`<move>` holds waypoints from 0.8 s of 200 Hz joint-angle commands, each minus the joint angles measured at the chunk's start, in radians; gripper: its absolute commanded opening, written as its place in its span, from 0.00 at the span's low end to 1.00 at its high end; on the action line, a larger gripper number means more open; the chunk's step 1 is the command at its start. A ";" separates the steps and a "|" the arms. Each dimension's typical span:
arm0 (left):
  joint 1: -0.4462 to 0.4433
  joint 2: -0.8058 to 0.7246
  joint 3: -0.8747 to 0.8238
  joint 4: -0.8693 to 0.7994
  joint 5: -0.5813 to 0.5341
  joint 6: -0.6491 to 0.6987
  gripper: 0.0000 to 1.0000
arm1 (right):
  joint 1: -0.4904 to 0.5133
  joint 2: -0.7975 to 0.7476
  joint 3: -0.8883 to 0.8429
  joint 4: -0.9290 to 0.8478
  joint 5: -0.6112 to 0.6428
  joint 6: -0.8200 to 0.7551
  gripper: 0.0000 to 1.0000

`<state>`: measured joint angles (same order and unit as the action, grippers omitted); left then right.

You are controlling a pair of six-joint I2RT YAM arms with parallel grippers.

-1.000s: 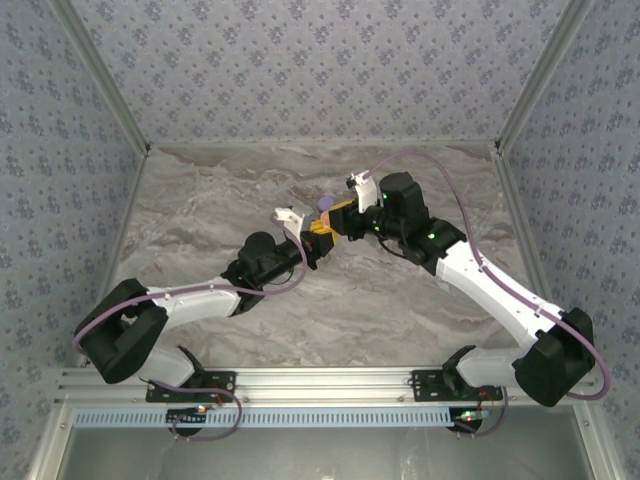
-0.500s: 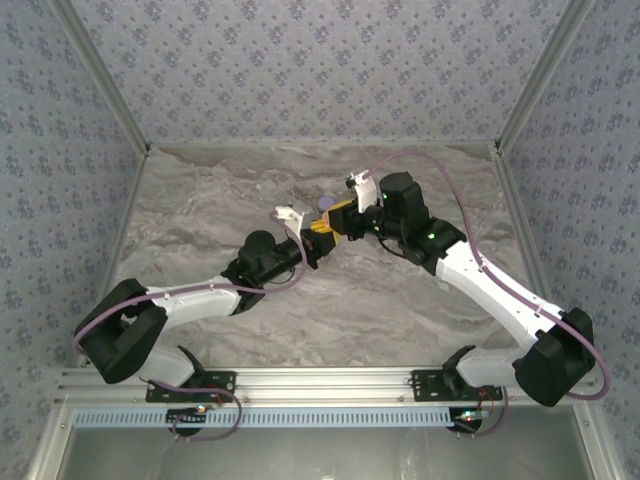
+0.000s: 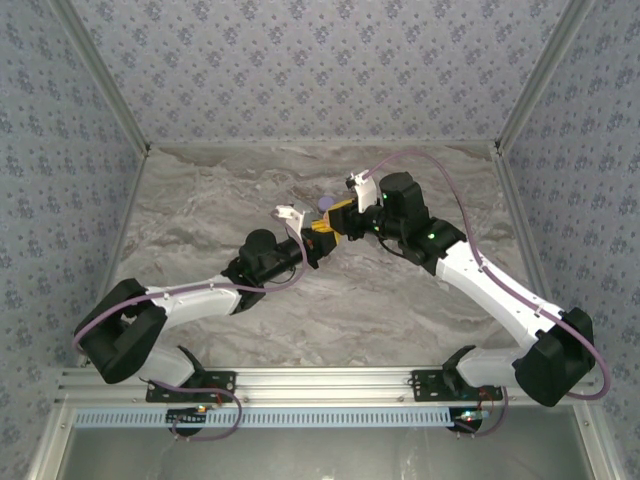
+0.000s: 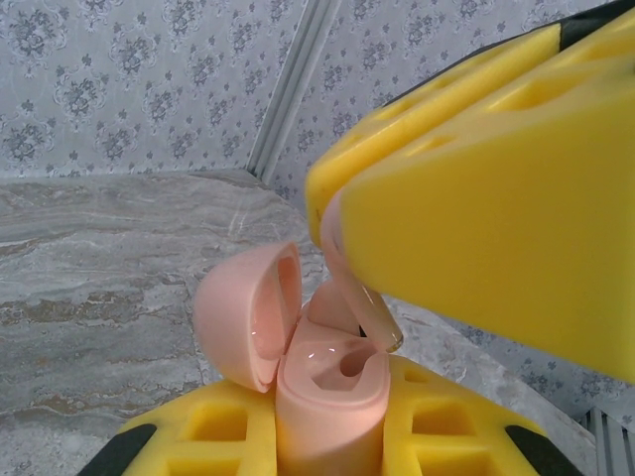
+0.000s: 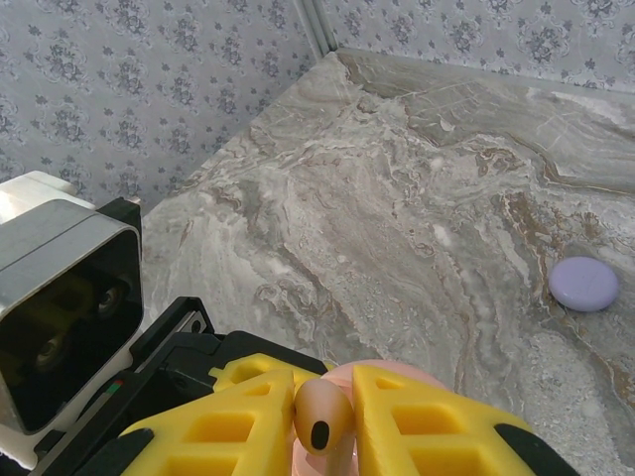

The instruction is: Insert wireless bluetooth earbuds into charging case

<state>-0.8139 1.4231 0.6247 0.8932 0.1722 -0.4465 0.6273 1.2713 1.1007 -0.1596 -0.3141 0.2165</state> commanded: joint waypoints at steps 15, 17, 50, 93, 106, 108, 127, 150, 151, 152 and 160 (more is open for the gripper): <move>-0.008 -0.021 0.034 0.015 0.017 -0.015 0.17 | 0.004 -0.007 0.018 0.014 0.017 -0.019 0.22; -0.008 -0.022 0.035 0.015 0.017 -0.015 0.17 | 0.005 -0.007 0.018 0.014 0.016 -0.019 0.22; -0.008 -0.027 0.035 0.014 0.014 -0.022 0.17 | 0.004 -0.007 0.009 0.014 0.021 -0.020 0.22; -0.008 -0.031 0.035 0.009 0.014 -0.032 0.17 | 0.004 -0.007 0.002 0.018 0.021 -0.020 0.22; -0.007 -0.032 0.035 0.009 0.011 -0.035 0.17 | 0.004 -0.007 0.000 0.016 0.020 -0.022 0.22; -0.008 -0.033 0.035 0.009 0.011 -0.036 0.17 | 0.004 -0.007 -0.002 0.016 0.020 -0.022 0.22; -0.008 -0.035 0.038 0.006 0.010 -0.045 0.17 | 0.004 -0.007 -0.007 0.019 0.023 -0.022 0.22; -0.008 -0.038 0.040 0.000 0.012 -0.049 0.17 | 0.004 -0.007 -0.013 0.025 0.023 -0.021 0.22; -0.008 -0.038 0.041 0.000 0.013 -0.049 0.17 | 0.005 -0.007 -0.013 0.025 0.023 -0.021 0.22; -0.008 -0.038 0.041 0.000 0.013 -0.050 0.17 | 0.004 -0.007 -0.012 0.025 0.023 -0.020 0.22; -0.008 -0.039 0.041 0.000 0.012 -0.052 0.17 | 0.004 -0.008 -0.015 0.026 0.023 -0.020 0.22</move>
<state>-0.8139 1.4155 0.6258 0.8833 0.1722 -0.4835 0.6273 1.2713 1.0992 -0.1589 -0.3031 0.2161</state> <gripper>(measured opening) 0.196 0.223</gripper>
